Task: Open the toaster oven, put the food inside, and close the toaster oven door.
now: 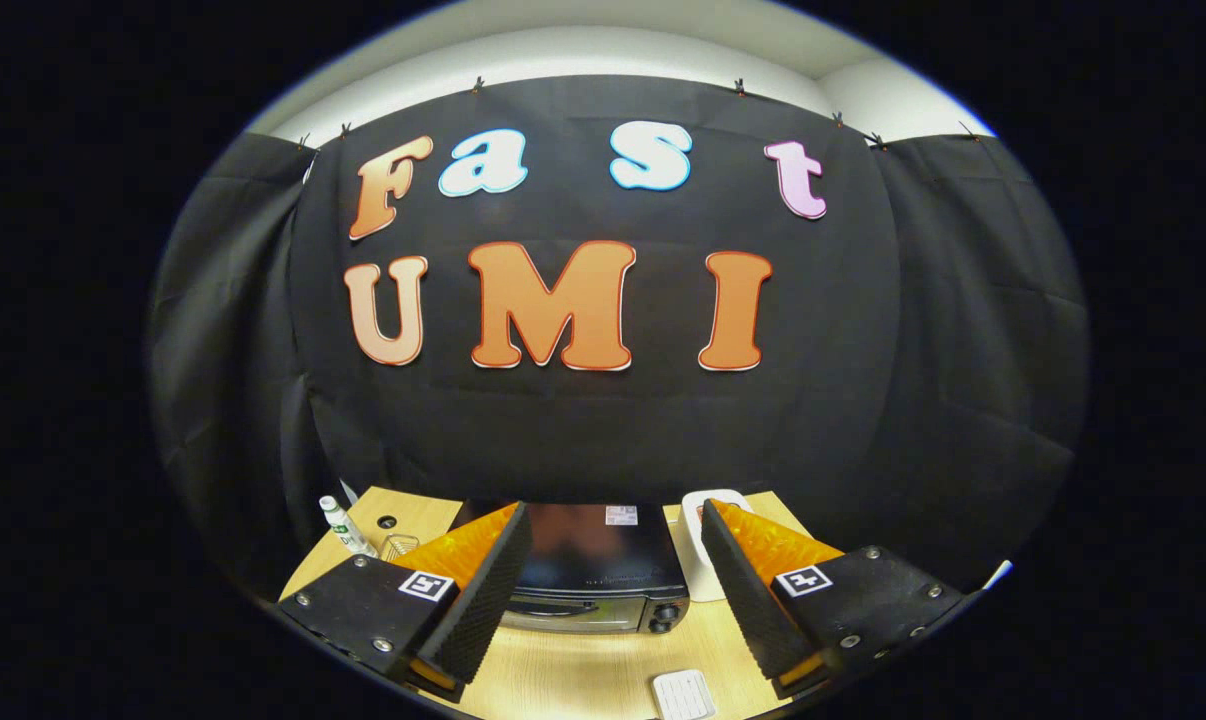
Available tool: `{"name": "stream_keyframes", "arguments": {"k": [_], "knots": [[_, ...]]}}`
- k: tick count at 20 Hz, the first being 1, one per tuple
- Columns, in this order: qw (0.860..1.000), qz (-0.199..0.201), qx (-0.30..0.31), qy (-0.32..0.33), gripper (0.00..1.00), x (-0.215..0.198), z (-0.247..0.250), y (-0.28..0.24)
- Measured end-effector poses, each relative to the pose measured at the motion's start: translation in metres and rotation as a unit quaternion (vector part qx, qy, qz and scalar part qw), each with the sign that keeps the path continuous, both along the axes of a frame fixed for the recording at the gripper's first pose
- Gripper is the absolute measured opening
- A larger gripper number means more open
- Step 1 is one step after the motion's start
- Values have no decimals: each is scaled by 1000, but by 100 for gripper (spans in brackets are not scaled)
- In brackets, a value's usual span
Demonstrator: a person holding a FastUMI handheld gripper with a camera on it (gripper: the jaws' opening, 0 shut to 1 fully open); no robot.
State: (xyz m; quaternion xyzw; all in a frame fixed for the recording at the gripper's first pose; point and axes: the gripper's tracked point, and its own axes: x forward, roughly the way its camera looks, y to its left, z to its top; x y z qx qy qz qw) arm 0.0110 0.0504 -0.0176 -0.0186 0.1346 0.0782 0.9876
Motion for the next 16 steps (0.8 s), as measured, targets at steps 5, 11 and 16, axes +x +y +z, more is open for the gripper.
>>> {"name": "stream_keyframes", "arguments": {"k": [5,11,16], "knots": [[1000,-14,-3,0,100,-4,-1,-10],[1000,-7,3,10,100,-4,-11,-3],[1000,-7,9,13,100,-2,-13,1]]}}
